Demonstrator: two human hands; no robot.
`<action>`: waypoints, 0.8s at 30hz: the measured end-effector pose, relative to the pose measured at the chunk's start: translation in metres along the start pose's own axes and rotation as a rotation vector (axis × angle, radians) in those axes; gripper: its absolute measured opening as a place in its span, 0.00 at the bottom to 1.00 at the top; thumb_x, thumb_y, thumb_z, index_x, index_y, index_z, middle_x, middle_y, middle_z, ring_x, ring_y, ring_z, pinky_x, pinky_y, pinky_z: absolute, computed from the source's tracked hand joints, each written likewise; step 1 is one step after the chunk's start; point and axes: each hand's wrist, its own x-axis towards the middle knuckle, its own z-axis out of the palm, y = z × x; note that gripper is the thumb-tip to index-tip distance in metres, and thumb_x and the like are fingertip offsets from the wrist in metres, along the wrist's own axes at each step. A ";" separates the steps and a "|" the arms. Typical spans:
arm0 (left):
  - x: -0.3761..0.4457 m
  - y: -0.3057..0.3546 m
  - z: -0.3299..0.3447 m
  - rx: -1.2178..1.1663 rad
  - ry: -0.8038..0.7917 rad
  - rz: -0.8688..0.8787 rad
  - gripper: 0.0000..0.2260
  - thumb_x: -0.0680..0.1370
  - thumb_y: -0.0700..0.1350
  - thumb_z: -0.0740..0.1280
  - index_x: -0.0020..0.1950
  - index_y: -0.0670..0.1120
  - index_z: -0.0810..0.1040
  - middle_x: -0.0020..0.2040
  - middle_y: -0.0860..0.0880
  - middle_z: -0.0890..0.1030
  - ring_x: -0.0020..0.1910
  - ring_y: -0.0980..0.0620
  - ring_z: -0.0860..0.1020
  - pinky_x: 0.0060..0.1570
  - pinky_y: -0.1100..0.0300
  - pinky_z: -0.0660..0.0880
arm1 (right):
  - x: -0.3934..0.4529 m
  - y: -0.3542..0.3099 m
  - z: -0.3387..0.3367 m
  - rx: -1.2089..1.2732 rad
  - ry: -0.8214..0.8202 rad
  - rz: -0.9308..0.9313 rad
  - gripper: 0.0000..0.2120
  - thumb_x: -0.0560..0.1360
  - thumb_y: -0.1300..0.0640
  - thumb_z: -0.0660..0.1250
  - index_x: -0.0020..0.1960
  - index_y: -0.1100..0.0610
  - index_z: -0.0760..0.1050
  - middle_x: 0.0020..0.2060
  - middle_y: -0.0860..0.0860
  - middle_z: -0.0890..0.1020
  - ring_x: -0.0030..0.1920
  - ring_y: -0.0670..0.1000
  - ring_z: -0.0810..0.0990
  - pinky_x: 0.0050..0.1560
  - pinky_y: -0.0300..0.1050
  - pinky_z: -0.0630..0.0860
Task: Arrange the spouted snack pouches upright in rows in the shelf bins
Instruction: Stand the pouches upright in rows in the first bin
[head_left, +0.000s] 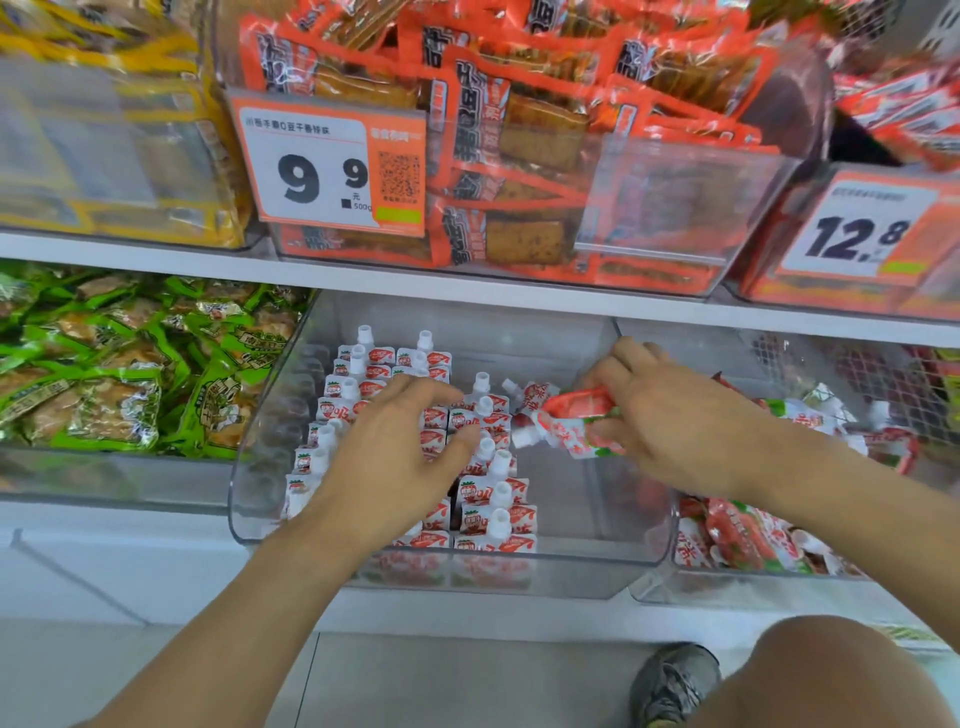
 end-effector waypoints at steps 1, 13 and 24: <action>-0.002 0.006 0.000 -0.105 0.007 -0.035 0.14 0.76 0.56 0.68 0.60 0.55 0.77 0.56 0.60 0.77 0.55 0.63 0.75 0.55 0.68 0.72 | -0.005 -0.003 -0.005 0.087 0.026 0.058 0.15 0.79 0.47 0.63 0.61 0.54 0.67 0.50 0.48 0.67 0.50 0.54 0.73 0.47 0.47 0.68; -0.010 0.035 0.007 -0.939 -0.042 -0.406 0.15 0.74 0.47 0.72 0.58 0.43 0.77 0.50 0.43 0.84 0.45 0.44 0.85 0.39 0.48 0.83 | -0.008 -0.060 0.010 1.792 -0.030 0.412 0.22 0.67 0.61 0.73 0.58 0.67 0.74 0.50 0.63 0.81 0.48 0.59 0.84 0.45 0.49 0.83; 0.004 0.008 -0.008 -0.410 0.102 -0.305 0.09 0.72 0.50 0.75 0.48 0.54 0.78 0.38 0.55 0.82 0.33 0.65 0.78 0.31 0.73 0.72 | 0.101 0.025 0.034 0.514 -0.297 0.148 0.18 0.68 0.62 0.78 0.55 0.53 0.80 0.52 0.49 0.83 0.50 0.51 0.81 0.44 0.36 0.73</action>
